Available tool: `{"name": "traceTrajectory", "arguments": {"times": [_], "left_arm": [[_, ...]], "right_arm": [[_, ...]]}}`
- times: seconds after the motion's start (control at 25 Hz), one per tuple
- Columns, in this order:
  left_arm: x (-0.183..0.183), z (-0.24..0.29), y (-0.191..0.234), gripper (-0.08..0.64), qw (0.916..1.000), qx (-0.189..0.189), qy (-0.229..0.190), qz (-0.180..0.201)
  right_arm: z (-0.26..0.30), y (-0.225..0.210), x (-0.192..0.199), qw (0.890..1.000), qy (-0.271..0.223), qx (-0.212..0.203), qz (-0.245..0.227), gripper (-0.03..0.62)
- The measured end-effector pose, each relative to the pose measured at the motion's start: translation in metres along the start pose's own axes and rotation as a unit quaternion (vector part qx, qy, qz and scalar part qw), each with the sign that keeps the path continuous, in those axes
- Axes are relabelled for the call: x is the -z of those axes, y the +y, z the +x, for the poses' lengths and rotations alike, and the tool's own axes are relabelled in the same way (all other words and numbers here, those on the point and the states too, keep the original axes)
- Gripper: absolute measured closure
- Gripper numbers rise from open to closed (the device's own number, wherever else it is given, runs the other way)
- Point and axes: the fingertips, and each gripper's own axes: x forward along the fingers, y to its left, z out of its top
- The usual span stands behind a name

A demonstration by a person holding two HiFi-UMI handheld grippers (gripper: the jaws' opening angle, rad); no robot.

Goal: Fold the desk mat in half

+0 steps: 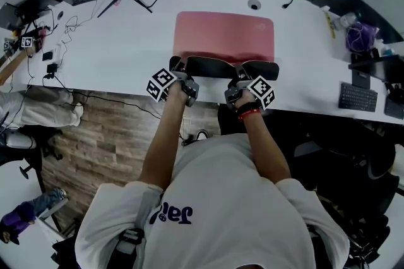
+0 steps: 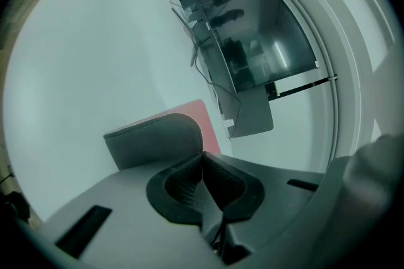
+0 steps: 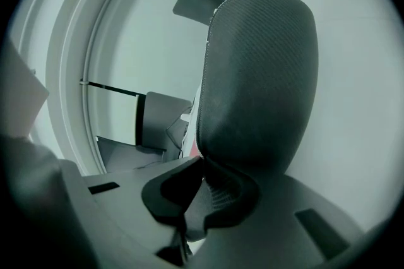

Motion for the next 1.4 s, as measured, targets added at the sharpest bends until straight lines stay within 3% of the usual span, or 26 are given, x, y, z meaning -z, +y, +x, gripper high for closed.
{"name": "traceTrajectory", "arguments": {"times": [1.4], "left_arm": [[-0.062,0.115,-0.051,0.535,0.9999,0.012,-0.010,-0.002]], "right_arm": [[0.117,0.037,-0.069,1.000,0.005,0.003,0.028,0.558]]}}
